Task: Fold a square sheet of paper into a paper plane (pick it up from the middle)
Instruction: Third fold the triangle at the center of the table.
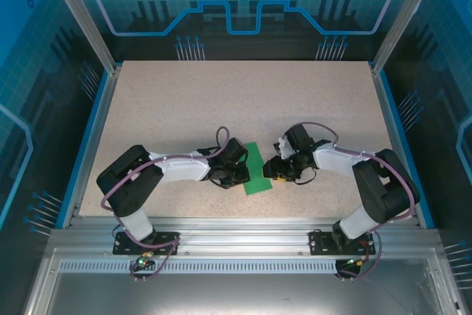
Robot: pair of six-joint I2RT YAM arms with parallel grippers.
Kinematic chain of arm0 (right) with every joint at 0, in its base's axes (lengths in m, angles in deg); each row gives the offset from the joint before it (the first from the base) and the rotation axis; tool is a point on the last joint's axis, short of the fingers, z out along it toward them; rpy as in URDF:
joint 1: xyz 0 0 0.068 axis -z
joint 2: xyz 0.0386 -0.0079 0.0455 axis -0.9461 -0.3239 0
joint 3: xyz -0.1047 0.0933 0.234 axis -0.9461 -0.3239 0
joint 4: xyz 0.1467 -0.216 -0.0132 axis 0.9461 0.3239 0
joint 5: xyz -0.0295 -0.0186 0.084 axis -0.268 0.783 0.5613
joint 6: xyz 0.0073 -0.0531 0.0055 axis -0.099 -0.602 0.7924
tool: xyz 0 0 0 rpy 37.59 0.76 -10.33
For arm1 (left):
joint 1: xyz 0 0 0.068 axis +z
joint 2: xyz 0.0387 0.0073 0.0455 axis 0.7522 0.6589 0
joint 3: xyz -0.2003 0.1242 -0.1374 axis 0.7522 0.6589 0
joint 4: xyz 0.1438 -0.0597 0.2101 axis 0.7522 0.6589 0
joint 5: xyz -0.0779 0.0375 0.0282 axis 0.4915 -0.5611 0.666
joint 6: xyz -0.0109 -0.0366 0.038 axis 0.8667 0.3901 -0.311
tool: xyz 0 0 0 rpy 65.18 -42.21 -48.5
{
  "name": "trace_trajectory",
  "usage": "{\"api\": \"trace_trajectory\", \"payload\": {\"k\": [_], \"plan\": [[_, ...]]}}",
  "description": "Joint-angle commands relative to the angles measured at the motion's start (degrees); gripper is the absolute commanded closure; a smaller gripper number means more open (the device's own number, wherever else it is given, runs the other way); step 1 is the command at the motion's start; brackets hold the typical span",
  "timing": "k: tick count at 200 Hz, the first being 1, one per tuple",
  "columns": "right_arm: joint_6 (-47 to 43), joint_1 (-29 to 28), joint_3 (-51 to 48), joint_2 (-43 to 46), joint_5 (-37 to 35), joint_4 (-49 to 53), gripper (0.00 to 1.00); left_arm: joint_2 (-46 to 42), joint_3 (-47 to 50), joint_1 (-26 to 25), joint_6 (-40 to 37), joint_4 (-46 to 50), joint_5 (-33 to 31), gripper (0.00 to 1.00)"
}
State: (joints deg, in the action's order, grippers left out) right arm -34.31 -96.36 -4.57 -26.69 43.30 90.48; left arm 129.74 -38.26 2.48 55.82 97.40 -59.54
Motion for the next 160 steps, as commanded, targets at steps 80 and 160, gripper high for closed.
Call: {"api": "trace_trajectory", "payload": {"k": [80,160], "plan": [[-2.01,-1.01,6.46,-6.66,-1.28,-0.09,0.50,-2.92,1.53,0.07,-2.35,1.22,-1.08,0.84],[-1.42,-1.64,4.78,-6.94,2.64,-2.46,0.51,-1.51,1.48,0.18,-2.33,2.62,-1.78,0.85]]}}
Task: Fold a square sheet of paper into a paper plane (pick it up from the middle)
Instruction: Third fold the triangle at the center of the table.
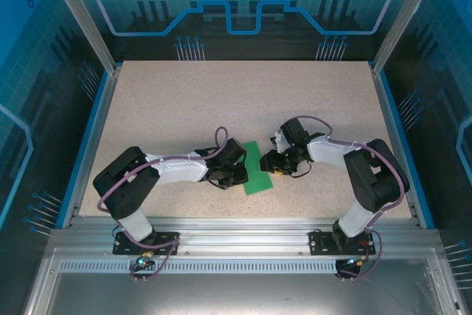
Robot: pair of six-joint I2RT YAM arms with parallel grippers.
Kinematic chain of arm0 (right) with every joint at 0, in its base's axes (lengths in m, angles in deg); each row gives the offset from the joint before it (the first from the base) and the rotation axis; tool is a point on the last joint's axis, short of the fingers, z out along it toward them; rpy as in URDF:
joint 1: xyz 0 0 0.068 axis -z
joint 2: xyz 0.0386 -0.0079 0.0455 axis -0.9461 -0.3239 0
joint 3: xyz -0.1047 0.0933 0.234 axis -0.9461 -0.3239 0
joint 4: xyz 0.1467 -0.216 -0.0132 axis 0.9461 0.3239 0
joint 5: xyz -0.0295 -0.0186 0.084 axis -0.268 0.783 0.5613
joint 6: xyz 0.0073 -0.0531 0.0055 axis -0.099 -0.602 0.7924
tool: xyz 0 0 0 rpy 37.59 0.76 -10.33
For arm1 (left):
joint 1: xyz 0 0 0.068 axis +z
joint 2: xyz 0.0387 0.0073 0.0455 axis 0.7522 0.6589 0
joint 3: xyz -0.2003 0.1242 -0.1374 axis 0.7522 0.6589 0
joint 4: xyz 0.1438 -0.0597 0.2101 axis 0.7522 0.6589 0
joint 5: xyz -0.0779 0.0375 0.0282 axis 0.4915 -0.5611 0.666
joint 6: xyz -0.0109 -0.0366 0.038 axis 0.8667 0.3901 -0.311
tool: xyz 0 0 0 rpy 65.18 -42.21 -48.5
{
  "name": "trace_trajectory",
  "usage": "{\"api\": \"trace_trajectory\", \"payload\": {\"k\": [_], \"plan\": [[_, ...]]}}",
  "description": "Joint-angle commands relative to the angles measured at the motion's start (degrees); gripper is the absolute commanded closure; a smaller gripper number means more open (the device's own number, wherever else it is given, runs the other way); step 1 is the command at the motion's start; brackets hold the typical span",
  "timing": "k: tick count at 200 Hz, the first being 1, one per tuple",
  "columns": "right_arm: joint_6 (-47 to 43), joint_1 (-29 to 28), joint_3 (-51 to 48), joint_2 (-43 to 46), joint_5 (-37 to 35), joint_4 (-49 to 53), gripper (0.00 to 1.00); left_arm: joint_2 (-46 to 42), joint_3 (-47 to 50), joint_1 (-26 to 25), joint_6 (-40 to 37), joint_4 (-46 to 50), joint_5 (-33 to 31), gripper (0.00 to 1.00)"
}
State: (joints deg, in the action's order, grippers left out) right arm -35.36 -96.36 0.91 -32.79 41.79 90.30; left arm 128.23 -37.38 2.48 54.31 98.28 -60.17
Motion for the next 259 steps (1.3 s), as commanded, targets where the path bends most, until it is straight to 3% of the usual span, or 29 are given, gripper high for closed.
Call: {"api": "trace_trajectory", "payload": {"k": [1,125,172,190,213,233,259], "plan": [[-0.37,-1.64,-0.71,-0.84,4.24,-2.30,0.51,0.00,0.59,0.22,-0.87,1.75,-1.15,0.85],[-1.14,-0.15,0.58,-0.74,5.17,-1.62,0.60,-0.88,-0.58,0.32,-3.63,2.72,-0.54,0.84],[-2.71,0.22,3.50,-4.16,6.19,-1.08,0.66,-0.62,-0.66,0.29,-3.89,2.21,0.00,0.84],[-3.42,0.77,5.06,-5.03,6.35,-0.31,0.73,-0.94,-0.42,0.31,-3.90,2.15,-0.01,0.83],[-3.23,1.33,4.89,-5.12,7.09,-0.45,0.82,-3.24,0.45,0.25,-4.53,1.22,-0.33,0.79],[-1.14,1.27,4.12,-4.24,7.80,-2.21,0.88,-7.98,3.64,-0.35,-6.55,-2.34,-0.92,0.70],[3.70,1.27,-0.05,-2.31,8.96,-5.88,0.91,-14.18,6.00,-3.45,-13.10,-1.62,-6.22,0.58]]}}
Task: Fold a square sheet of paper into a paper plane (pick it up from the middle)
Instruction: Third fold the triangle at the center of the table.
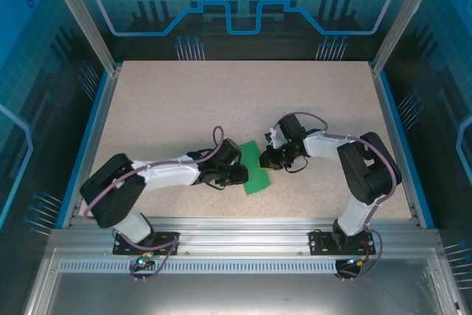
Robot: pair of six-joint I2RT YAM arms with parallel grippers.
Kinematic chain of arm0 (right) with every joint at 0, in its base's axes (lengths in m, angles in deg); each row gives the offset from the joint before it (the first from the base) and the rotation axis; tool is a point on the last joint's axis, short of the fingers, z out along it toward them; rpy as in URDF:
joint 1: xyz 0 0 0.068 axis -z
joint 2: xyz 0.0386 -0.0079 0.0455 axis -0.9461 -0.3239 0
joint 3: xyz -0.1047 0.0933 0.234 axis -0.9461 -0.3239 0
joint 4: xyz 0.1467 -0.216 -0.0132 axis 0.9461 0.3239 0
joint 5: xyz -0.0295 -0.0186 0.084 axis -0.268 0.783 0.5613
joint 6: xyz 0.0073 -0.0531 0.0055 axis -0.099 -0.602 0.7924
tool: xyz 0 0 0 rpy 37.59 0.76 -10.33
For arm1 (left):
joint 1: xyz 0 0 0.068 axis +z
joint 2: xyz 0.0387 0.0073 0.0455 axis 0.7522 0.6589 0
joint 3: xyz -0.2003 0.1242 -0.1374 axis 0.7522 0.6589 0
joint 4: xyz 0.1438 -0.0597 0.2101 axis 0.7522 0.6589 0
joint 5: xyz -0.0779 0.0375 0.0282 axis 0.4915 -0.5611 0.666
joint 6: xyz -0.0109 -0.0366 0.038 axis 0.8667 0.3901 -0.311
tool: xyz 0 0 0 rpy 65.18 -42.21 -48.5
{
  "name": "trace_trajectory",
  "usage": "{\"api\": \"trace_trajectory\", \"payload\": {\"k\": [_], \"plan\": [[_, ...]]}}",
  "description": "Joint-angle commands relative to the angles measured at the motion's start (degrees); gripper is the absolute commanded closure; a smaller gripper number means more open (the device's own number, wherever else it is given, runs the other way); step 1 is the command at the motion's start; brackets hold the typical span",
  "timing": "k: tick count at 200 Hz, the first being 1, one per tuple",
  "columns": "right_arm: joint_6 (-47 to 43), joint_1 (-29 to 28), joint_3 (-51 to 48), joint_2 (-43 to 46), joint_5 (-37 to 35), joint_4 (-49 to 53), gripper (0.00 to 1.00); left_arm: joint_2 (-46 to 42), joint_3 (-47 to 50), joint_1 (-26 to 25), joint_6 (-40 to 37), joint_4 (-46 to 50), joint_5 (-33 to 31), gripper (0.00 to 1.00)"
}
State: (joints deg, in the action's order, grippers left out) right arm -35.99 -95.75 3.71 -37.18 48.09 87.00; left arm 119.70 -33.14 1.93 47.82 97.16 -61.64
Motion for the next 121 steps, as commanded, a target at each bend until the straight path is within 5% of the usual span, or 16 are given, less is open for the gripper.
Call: {"api": "trace_trajectory", "payload": {"k": [1,70,121], "plan": [[4.58,0.70,-2.92,2.15,2.68,-2.73,0.91,-5.86,1.77,-2.99,-6.93,-0.32,-5.03,0.57],[19.58,-0.95,-10.14,7.74,2.06,-11.91,0.91,-7.63,-0.18,-17.24,-18.71,5.67,-17.94,0.37],[19.48,-1.64,-9.27,7.33,1.25,-10.82,0.89,0.45,-6.86,-19.66,-20.51,5.47,-19.32,0.33]]}}
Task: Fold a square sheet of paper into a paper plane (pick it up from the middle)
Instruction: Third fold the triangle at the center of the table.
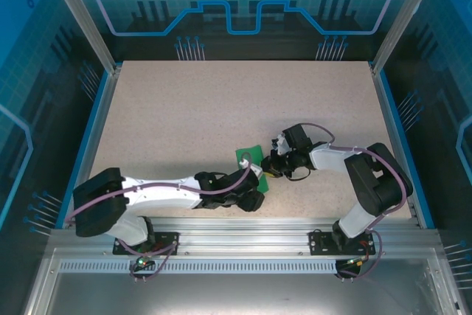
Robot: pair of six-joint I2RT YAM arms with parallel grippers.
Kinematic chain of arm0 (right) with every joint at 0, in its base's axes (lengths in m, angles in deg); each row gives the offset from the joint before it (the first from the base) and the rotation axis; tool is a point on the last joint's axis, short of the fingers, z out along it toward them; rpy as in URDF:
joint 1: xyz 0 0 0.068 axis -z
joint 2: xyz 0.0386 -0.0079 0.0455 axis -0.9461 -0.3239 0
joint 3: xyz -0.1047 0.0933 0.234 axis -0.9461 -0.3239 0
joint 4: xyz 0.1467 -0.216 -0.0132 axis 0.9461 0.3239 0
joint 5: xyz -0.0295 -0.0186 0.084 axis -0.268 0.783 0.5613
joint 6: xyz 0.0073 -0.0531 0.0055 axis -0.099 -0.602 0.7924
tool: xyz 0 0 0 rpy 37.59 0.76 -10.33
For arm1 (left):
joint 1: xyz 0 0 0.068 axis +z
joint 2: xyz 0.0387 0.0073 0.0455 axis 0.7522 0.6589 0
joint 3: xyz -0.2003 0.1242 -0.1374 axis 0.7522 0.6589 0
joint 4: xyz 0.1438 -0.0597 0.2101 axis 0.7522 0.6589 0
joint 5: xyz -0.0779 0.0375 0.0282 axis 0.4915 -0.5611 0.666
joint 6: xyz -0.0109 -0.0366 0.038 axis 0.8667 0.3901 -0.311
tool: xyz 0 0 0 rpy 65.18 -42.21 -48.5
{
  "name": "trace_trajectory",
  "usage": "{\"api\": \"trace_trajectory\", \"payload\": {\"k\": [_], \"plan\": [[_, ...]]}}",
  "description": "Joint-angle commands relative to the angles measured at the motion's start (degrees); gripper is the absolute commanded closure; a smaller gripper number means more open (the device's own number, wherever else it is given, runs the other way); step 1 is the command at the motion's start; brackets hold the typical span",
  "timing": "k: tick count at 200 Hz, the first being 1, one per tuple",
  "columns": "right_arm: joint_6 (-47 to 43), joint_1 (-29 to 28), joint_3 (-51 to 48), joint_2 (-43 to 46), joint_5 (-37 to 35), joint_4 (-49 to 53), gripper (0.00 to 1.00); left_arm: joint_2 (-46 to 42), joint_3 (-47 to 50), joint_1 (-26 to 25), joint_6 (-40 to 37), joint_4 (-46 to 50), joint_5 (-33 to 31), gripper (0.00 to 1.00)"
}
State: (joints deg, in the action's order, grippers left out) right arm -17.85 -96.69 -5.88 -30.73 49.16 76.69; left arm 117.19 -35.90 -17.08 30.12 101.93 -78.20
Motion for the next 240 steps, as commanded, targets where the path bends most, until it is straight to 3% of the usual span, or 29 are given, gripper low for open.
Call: {"api": "trace_trajectory", "payload": {"k": [1,169,199,240], "plan": [[1.35,-0.70,0.35,0.88,0.16,-0.49,0.89,3.13,-4.18,-0.61,-2.81,0.68,-2.73,0.33],[0.50,-0.61,1.70,0.35,0.40,1.02,0.87,13.68,-13.53,-2.21,1.61,6.25,-6.90,0.32],[-0.16,-0.56,1.78,0.62,-0.19,2.03,0.87,13.16,-13.36,-2.16,2.25,6.80,-8.56,0.40],[-1.96,-0.35,2.42,1.31,-2.10,5.14,0.85,10.37,-11.58,-2.10,3.07,6.77,-11.52,0.68]]}}
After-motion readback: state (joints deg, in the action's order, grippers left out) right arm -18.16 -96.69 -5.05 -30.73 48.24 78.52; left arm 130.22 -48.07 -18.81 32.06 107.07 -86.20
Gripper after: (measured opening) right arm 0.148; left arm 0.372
